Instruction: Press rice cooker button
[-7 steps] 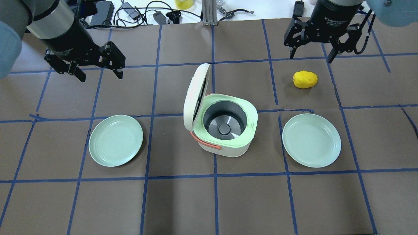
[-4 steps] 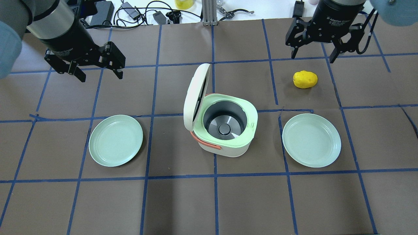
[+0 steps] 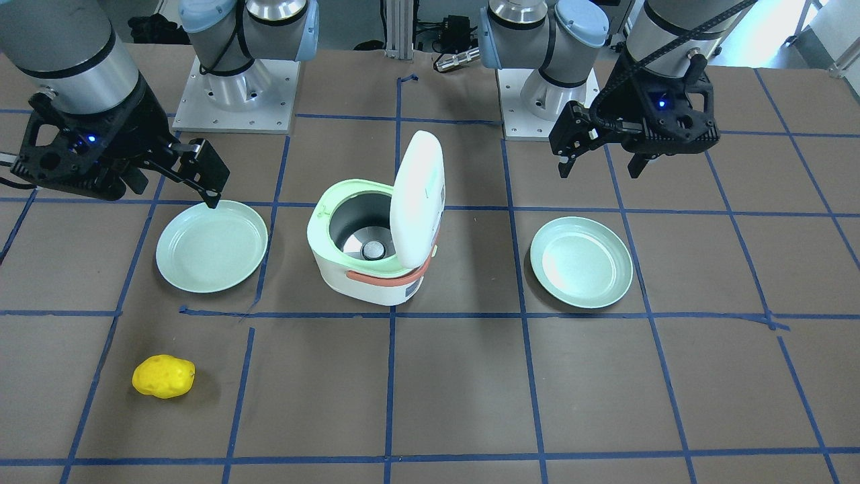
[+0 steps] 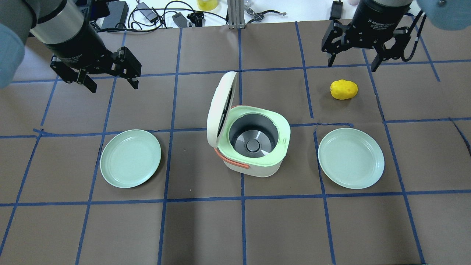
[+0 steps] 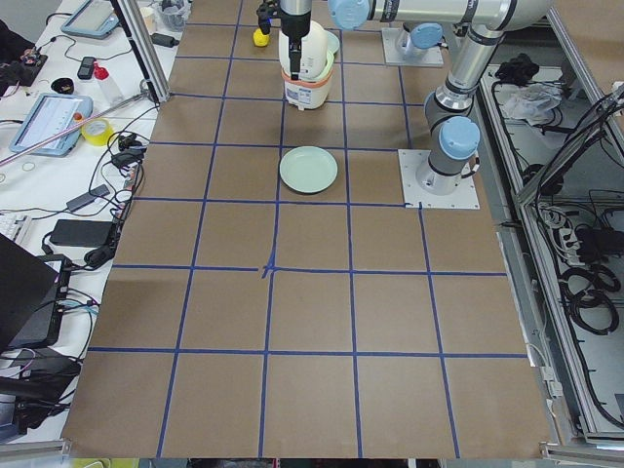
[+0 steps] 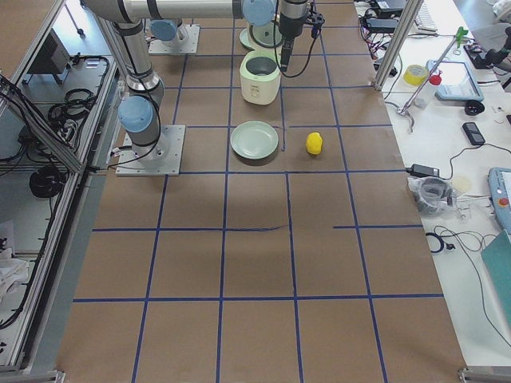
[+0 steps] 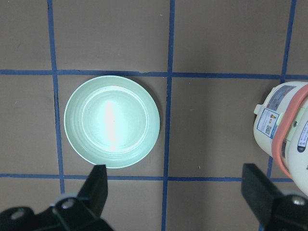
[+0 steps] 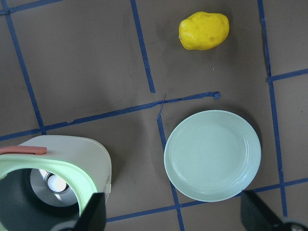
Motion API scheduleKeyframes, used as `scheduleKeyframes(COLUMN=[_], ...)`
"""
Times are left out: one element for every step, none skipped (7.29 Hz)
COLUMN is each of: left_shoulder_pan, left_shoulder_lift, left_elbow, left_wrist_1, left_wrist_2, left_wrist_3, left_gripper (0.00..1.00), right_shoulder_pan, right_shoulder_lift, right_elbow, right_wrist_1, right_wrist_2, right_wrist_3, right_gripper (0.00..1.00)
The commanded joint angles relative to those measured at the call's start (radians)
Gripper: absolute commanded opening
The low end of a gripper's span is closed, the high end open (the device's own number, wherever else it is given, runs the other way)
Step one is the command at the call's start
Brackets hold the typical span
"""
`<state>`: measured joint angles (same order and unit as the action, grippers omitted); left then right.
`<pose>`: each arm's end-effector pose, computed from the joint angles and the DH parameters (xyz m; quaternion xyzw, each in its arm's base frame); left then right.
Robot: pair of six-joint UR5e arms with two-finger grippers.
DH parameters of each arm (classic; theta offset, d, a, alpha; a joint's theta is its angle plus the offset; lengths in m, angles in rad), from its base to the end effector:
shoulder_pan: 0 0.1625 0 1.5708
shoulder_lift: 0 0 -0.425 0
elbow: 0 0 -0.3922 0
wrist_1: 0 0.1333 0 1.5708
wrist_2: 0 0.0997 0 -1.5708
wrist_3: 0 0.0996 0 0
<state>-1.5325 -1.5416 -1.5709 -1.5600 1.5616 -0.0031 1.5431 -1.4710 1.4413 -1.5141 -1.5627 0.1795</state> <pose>-0.1156 -0.4880 0.5032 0.0206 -0.9996 0.0200 0.0042 0.1193 -0.5349 0.4948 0.1035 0.9945 0.0138 0.0030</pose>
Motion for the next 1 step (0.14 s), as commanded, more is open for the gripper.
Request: scheduleKeyframes(left_shoulder_pan=[0.0], left_shoulder_lift=[0.0], left_elbow=[0.0], left_wrist_1=[0.0], left_wrist_2=[0.0], left_wrist_3=[0.0], left_gripper=[1.0], right_shoulder_pan=[0.0], right_shoulder_lift=[0.0], right_elbow=[0.001], right_wrist_1=[0.002], right_wrist_2=[0.001], right_wrist_3=[0.0], right_gripper=[1.0])
